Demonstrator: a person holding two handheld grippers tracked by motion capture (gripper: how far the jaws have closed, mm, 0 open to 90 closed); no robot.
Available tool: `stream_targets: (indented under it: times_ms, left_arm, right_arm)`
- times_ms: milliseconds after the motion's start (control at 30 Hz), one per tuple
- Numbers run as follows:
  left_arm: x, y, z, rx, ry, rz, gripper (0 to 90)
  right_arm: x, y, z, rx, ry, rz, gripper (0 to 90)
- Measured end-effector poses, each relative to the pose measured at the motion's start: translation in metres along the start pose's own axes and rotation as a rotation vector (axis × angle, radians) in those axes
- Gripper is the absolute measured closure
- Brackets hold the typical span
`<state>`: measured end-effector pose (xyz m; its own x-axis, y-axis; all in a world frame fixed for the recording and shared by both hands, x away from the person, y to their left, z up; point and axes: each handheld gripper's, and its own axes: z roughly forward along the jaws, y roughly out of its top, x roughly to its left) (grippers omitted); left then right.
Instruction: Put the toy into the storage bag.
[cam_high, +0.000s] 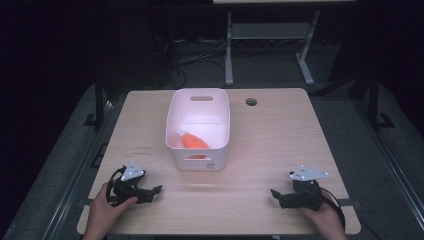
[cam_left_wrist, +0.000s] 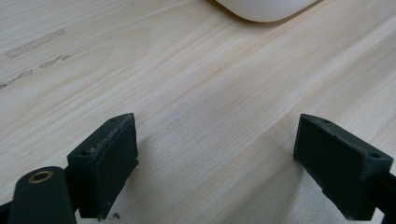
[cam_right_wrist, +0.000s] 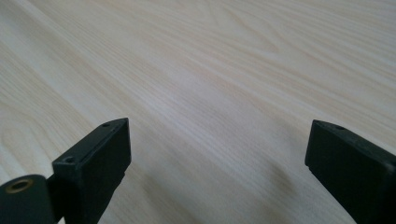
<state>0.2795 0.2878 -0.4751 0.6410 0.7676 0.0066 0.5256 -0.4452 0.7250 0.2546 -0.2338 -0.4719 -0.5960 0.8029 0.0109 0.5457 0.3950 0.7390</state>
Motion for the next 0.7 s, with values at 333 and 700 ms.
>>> stream_targets:
  times_ms: [333, 700]
  left_arm:
    - [-0.0003, -0.0001, -0.0002, 0.0, 0.002, -0.001, 12.9]
    - [-0.001, -0.0005, -0.0004, -0.002, 0.005, -0.004, 12.9]
  right_arm:
    - [-0.0003, -0.0053, 0.009, 0.041, 0.001, 0.015, 4.8]
    - [-0.0003, -0.0051, 0.0098, 0.051, 0.013, 0.018, 2.8]
